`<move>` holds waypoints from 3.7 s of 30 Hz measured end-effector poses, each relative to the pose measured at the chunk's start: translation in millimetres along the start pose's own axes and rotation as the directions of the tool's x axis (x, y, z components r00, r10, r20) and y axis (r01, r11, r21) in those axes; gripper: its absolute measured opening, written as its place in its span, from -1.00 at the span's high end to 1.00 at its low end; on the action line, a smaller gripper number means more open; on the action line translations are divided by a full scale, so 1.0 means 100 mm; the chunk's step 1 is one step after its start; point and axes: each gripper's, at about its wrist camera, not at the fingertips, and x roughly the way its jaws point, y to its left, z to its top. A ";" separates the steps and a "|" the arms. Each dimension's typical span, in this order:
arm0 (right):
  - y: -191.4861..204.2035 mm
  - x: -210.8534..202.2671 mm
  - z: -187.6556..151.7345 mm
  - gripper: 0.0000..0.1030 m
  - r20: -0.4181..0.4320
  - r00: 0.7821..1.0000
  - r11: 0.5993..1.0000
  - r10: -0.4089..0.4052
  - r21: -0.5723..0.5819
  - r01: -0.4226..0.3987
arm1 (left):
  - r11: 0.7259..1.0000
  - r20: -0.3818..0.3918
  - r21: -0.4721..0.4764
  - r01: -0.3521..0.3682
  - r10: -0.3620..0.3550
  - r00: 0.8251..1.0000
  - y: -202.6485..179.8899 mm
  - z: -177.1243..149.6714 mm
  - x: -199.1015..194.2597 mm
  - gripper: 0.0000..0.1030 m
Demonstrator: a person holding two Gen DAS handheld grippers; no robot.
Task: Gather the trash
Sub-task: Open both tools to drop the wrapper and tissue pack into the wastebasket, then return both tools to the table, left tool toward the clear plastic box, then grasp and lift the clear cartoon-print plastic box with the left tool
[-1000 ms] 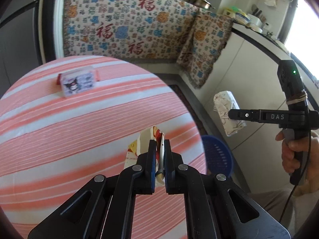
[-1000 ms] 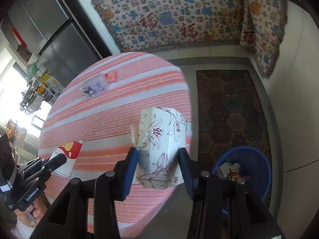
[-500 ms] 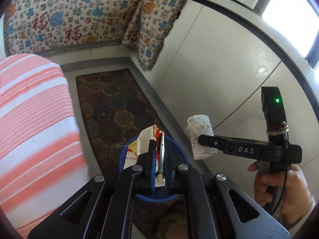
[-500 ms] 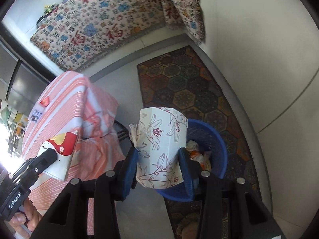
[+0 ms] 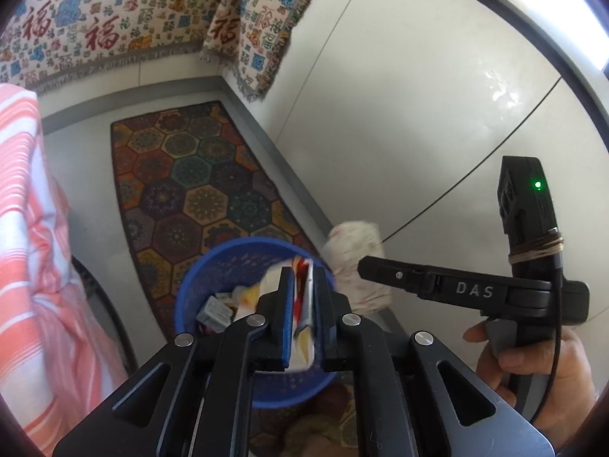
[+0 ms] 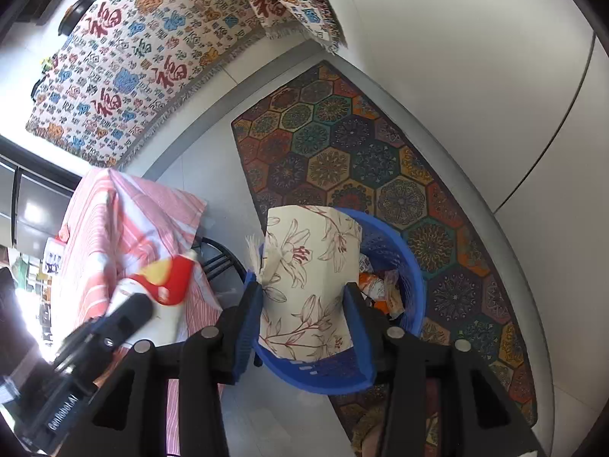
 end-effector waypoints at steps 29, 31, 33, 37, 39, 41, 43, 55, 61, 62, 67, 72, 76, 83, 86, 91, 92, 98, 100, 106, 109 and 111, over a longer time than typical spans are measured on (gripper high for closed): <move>2.23 -0.61 -0.73 -0.11 0.370 0.921 0.839 0.120 -0.533 0.105 | 0.880 0.056 -0.136 -0.455 0.465 0.884 1.56 -1.32 -2.26 -0.68; 2.61 -0.45 -0.94 -0.11 0.322 0.934 0.794 0.156 -0.603 0.075 | 0.851 0.058 -0.187 -0.490 0.508 0.860 1.83 -1.38 -2.37 -0.68; 2.92 -0.24 -1.15 -0.11 0.252 0.951 0.754 0.176 -0.657 0.035 | 0.833 0.054 -0.222 -0.507 0.530 0.847 2.07 -1.43 -2.44 -0.68; 3.33 0.15 -1.43 -0.11 0.147 0.975 0.708 0.169 -0.706 -0.017 | 0.821 0.058 -0.236 -0.521 0.547 0.835 2.51 -1.42 -2.56 -0.68; 3.48 0.28 -1.54 -0.11 0.131 0.979 0.663 0.153 -0.748 -0.003 | 0.830 0.067 -0.210 -0.517 0.540 0.839 2.66 -1.33 -2.60 -0.68; 3.59 0.38 -1.61 -0.11 0.129 0.982 0.626 0.138 -0.780 0.015 | 0.848 0.069 -0.174 -0.500 0.517 0.853 2.83 -1.16 -2.65 -0.68; 3.64 0.46 -1.68 -0.11 0.121 0.984 0.606 0.128 -0.796 0.019 | 0.862 0.078 -0.137 -0.488 0.500 0.862 2.96 -0.90 -2.67 -0.68; 3.68 0.54 -1.82 -0.12 0.126 0.977 0.577 0.173 -0.817 0.003 | 0.870 0.083 0.107 -0.481 0.475 0.876 3.46 0.49 -2.31 -0.90; 3.69 0.56 -1.78 -0.12 0.129 0.974 0.576 0.186 -0.817 -0.002 | 0.854 0.085 0.216 -0.473 0.466 0.881 3.40 0.57 -2.12 -0.37; 3.70 0.57 -1.76 -0.12 0.129 0.974 0.576 0.188 -0.818 -0.003 | 0.847 0.080 0.218 -0.485 0.479 0.874 3.38 0.56 -2.10 -0.14; 3.71 0.58 -1.76 -0.12 0.137 0.973 0.580 0.188 -0.815 0.003 | 0.890 0.058 0.115 -0.441 0.437 0.898 3.37 0.44 -2.31 0.28; 3.71 0.59 -1.72 -0.12 0.130 0.973 0.595 0.189 -0.804 -0.008 | 0.955 0.039 -0.103 -0.277 0.282 0.959 3.26 -0.07 -2.75 0.31; 3.68 0.57 -1.72 -0.12 0.130 0.972 0.609 0.193 -0.793 -0.015 | 0.933 0.023 -0.280 -0.228 0.244 0.970 3.35 -0.65 -2.97 0.33; 3.68 0.57 -1.80 -0.12 0.163 0.969 0.604 0.183 -0.797 0.020 | 0.871 0.053 -0.364 -0.330 0.373 0.926 3.55 -0.94 -3.22 -0.07; 3.66 0.57 -1.80 -0.12 0.166 0.968 0.598 0.190 -0.801 0.020 | 0.871 0.039 -0.293 -0.393 0.422 0.906 3.46 -0.92 -3.14 -0.73; 3.67 0.58 -1.80 -0.12 0.170 0.967 0.596 0.191 -0.802 0.024 | 0.871 0.023 -0.177 -0.458 0.469 0.883 3.29 -0.87 -2.89 -0.91; 3.67 0.58 -1.80 -0.13 0.171 0.967 0.596 0.191 -0.803 0.024 | 0.856 0.011 -0.173 -0.488 0.497 0.868 3.30 -0.87 -2.84 -0.90; 3.67 0.58 -1.80 -0.14 0.162 0.967 0.586 0.195 -0.810 0.017 | 0.793 0.021 -0.352 -0.498 0.539 0.842 3.54 -0.96 -2.88 -0.22; 3.65 0.58 -1.80 -0.13 0.157 0.967 0.578 0.201 -0.816 0.013 | 0.755 0.028 -0.415 -0.507 0.568 0.823 3.58 -1.07 -3.00 -0.22; 3.81 0.66 -1.62 -0.12 0.125 0.981 0.588 0.148 -0.809 0.014 | 0.725 0.050 -0.461 -0.512 0.598 0.800 3.69 -1.29 -3.11 -0.24; 4.03 0.81 -1.36 -0.12 0.085 0.988 0.630 0.127 -0.777 -0.014 | 0.729 0.060 -0.470 -0.498 0.589 0.806 3.70 -1.30 -3.13 -0.27; 4.22 0.95 -1.10 -0.12 0.057 0.992 0.664 0.110 -0.747 -0.030 | 0.731 0.053 -0.465 -0.500 0.587 0.808 3.70 -1.29 -3.12 -0.33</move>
